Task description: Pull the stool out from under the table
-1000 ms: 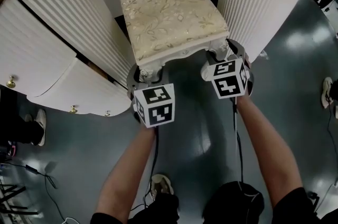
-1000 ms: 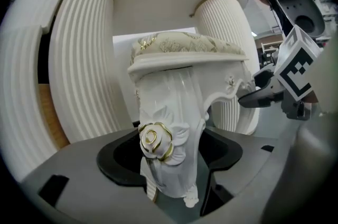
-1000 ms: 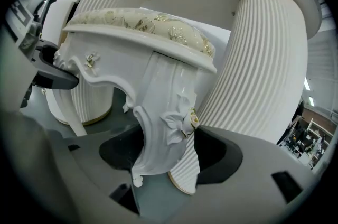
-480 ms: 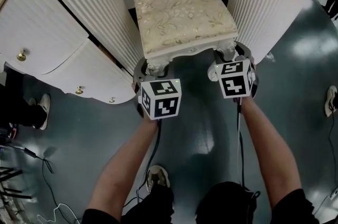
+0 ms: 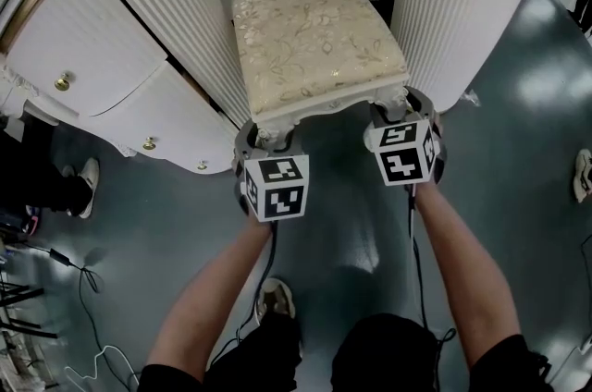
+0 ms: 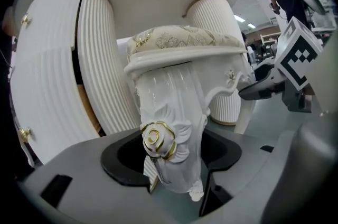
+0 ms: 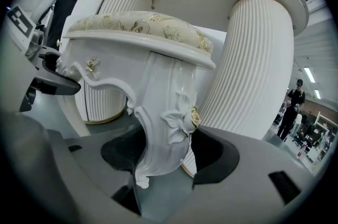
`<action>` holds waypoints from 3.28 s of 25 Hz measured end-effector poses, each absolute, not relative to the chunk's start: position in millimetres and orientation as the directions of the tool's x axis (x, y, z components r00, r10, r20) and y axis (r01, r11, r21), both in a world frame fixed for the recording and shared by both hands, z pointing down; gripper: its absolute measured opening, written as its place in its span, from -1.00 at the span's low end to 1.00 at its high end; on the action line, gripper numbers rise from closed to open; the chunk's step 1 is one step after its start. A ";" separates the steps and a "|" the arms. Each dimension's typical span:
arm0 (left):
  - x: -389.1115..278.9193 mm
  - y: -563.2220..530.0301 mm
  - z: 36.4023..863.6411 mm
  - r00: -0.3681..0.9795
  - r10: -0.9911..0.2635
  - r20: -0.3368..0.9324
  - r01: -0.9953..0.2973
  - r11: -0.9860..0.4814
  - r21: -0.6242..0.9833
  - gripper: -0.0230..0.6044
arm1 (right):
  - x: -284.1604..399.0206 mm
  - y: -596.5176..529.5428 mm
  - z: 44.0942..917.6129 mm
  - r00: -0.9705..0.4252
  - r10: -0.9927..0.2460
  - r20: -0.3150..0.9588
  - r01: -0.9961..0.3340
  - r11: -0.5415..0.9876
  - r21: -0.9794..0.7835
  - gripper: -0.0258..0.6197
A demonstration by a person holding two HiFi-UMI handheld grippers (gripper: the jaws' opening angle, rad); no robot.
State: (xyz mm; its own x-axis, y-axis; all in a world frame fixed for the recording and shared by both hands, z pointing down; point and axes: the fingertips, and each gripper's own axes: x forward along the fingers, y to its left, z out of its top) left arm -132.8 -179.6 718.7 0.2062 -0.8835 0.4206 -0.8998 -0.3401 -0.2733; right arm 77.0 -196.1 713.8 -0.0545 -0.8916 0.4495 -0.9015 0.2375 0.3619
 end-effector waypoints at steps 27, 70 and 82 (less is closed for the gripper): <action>-134.4 -173.3 724.7 0.236 -0.857 0.458 -0.882 -0.387 -0.269 -0.02 | 75.7 -191.7 721.3 -0.117 -0.845 0.522 -0.889 0.323 0.325 -0.10; -136.5 -187.9 719.7 0.312 -0.886 0.343 -0.875 -0.408 -0.260 -0.01 | 71.6 -197.0 727.6 -0.109 -0.830 0.547 -0.895 0.322 0.310 -0.11; -132.2 -188.7 722.5 0.266 -0.903 0.338 -0.885 -0.368 -0.286 -0.01 | 75.1 -207.3 730.4 -0.150 -0.837 0.526 -0.882 0.354 0.312 -0.12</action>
State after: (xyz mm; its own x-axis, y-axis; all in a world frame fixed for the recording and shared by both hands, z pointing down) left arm -132.2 -188.7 722.5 0.2665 -0.9027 0.3378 -0.8848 -0.3681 -0.2858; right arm 75.1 -207.3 730.4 -0.1499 -0.8372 0.5259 -0.8817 0.3539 0.3121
